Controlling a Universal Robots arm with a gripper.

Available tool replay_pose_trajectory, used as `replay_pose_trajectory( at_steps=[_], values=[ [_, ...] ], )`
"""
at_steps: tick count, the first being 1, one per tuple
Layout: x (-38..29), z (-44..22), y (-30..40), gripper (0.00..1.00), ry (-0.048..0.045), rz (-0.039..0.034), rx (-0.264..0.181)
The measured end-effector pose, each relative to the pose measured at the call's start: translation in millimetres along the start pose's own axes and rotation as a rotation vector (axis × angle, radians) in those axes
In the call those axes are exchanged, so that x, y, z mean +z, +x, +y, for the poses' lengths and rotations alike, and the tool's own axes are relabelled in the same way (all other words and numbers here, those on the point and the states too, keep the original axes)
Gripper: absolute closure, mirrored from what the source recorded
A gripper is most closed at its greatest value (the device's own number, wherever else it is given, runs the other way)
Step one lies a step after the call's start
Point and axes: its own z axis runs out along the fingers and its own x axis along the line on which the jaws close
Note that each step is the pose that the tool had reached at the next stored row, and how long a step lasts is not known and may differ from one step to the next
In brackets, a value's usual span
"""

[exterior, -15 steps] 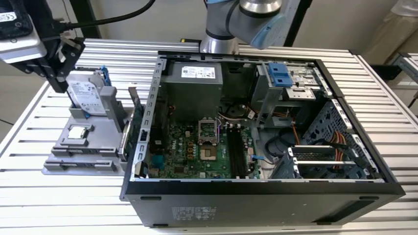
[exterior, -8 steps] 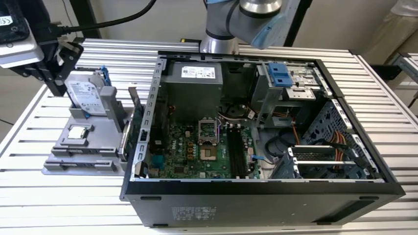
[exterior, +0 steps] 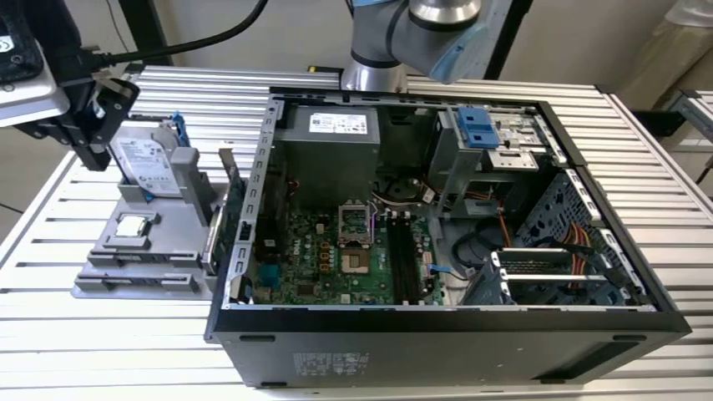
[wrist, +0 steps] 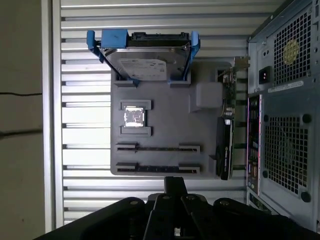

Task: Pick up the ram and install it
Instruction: 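Reach for the ram, then pick up the ram and move it above insertion slot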

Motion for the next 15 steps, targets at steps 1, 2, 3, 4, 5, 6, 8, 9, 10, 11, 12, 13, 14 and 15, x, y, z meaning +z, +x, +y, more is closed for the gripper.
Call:
replay_pose_trajectory(
  at_steps=[1, 2, 3, 4, 5, 6, 8, 9, 10, 11, 12, 13, 14, 15],
  values=[
    [0.0, -1.2, 0.0, 1.00, 0.0001, 0.0000, 0.000],
    [0.1, -2.4, -0.1, 1.00, 0.0000, 0.0000, 0.000],
    [0.2, -3.6, -0.1, 1.00, 0.0000, 0.0000, 0.000],
    [0.2, -4.8, -0.1, 1.00, 0.0000, 0.0000, 0.000],
    [0.3, -6.0, 0.0, 1.00, 0.0000, 0.0000, 0.000],
    [0.3, -6.9, 0.1, 1.00, 0.0001, 0.0000, 0.000],
    [0.6, -8.9, 1.6, 1.00, -0.0001, -0.0001, 0.002],
    [0.6, -10.0, 2.1, 1.00, -0.0001, -0.0002, 0.003],
    [0.6, -11.2, 2.7, 1.00, -0.0001, -0.0002, 0.003],
    [0.7, -12.2, 3.3, 1.00, 0.0000, -0.0002, 0.004],
    [0.8, -13.1, 3.8, 1.00, -0.0001, -0.0003, 0.005],
    [0.8, -13.9, 4.3, 1.00, -0.0001, -0.0003, 0.006],
    [0.9, -14.6, 4.6, 1.00, -0.0001, -0.0003, 0.007],
    [1.1, -15.1, 4.9, 1.00, -0.0002, -0.0004, 0.008]
  ],
)
